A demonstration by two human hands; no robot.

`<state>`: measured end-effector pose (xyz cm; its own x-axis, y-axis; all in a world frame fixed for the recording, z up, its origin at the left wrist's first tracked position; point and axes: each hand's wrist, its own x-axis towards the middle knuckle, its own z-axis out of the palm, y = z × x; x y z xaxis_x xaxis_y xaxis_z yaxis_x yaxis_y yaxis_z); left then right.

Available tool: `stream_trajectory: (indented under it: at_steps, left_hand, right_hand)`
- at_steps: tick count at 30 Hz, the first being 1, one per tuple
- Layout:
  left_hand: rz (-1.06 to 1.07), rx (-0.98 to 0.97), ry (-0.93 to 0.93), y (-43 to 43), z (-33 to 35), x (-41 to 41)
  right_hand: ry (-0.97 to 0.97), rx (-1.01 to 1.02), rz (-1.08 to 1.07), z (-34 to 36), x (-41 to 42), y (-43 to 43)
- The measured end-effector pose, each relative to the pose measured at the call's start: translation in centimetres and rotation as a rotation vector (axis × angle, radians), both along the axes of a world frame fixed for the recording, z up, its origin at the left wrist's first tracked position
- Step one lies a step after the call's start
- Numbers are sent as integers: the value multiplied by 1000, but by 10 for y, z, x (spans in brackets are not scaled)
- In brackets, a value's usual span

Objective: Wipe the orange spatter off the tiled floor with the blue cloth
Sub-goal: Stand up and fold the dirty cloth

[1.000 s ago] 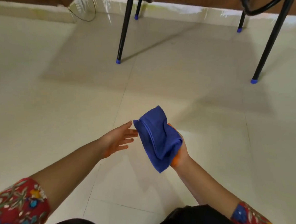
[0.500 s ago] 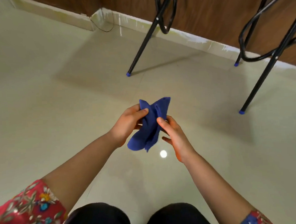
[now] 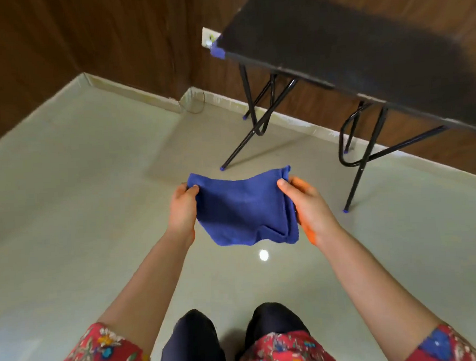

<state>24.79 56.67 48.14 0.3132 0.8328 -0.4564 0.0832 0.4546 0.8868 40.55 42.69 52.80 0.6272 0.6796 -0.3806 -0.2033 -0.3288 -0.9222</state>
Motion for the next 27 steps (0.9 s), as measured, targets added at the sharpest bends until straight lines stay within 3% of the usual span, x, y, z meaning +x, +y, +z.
stream_trajectory:
  at_steps: [4,9,11,13,16,19,24,27]
  left_hand:
    - [-72,-33,-65,-14,98,-14]
    - [-253,176,-247,-22,199,-23]
    - [-299,230,-224,-23,222,-17]
    - [-360,284,-126,-21,234,-7]
    - [-503,367,-21,-24,246,1]
    - [-524,321,-24,-21,251,5]
    - [-500,230,-24,-23,244,13]
    - [-474,130,-112,-25,243,17]
  right_hand:
    - [-66,66,-42,109,-13,-18]
    - [55,183,-103,192,1,-56]
    - [57,78,-25,202,-2,-70]
    - [32,-37,24,199,-10,-79]
    - [25,-43,-93,199,-24,-93]
    - [61,18,-211,209,-28,-100]
    - [46,70,-230,232,-24,-96]
    - [213,209,-234,246,-24,-89]
